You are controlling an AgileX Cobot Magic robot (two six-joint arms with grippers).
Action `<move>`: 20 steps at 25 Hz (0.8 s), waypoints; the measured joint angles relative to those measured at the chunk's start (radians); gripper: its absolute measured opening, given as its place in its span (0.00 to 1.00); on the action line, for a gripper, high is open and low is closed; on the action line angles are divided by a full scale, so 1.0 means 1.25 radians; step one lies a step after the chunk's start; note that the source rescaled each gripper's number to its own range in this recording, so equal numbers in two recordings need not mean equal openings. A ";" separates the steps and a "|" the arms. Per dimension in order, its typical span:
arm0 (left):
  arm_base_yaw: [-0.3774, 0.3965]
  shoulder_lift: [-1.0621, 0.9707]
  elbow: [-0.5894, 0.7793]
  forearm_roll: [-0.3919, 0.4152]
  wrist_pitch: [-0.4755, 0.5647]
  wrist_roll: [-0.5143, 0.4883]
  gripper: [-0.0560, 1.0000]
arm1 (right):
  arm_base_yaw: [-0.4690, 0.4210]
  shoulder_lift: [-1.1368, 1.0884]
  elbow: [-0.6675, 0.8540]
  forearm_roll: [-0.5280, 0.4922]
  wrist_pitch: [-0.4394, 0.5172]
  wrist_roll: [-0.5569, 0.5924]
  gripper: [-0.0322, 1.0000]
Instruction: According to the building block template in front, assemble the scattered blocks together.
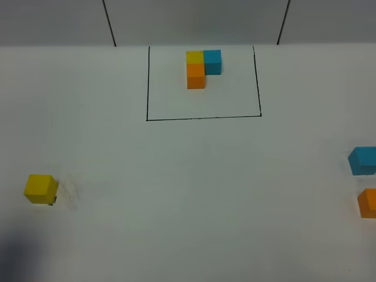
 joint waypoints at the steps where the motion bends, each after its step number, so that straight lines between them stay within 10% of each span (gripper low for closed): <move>1: 0.000 0.024 0.000 0.000 -0.012 -0.002 1.00 | 0.000 0.000 0.000 0.000 0.000 0.000 0.03; 20: 0.000 0.451 0.115 -0.099 -0.415 0.000 1.00 | 0.000 0.000 0.000 0.000 0.000 0.000 0.03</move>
